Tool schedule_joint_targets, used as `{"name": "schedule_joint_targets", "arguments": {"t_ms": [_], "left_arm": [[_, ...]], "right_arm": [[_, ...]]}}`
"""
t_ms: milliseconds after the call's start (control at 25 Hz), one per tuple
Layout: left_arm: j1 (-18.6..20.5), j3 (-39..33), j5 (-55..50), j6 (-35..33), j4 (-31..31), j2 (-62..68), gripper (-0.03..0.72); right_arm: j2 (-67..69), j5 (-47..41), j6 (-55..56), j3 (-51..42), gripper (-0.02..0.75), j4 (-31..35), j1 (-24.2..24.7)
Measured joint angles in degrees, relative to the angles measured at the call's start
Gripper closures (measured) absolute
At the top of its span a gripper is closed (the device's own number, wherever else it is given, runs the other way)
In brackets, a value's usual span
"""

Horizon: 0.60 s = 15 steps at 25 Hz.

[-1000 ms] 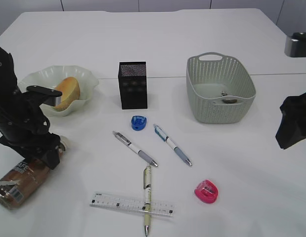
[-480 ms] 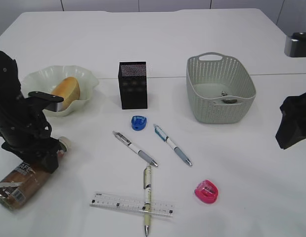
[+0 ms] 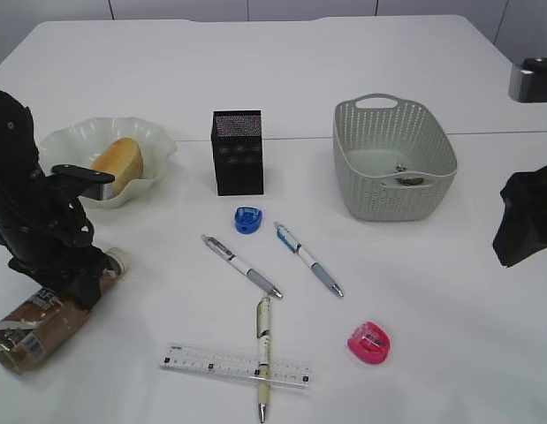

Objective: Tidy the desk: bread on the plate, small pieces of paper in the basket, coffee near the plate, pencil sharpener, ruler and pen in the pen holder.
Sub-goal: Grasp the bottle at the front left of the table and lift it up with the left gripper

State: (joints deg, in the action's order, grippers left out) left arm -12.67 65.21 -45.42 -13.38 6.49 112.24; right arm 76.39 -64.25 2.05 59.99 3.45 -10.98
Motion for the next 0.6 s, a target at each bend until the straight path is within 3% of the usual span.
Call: {"name": "schedule_joint_targets", "arguments": {"t_ms": [440, 600], "left_arm": [[0.0, -0.39, 1.52, 3.42, 2.25, -0.34, 0.313], [0.0, -6.78, 11.48, 3.86, 5.22, -6.95, 0.314]], "right_arm": [[0.0, 0.0, -0.09, 0.0, 0.154, 0.0, 0.0], [0.0, 0.0, -0.09, 0.0, 0.155, 0.0, 0.0]]}}
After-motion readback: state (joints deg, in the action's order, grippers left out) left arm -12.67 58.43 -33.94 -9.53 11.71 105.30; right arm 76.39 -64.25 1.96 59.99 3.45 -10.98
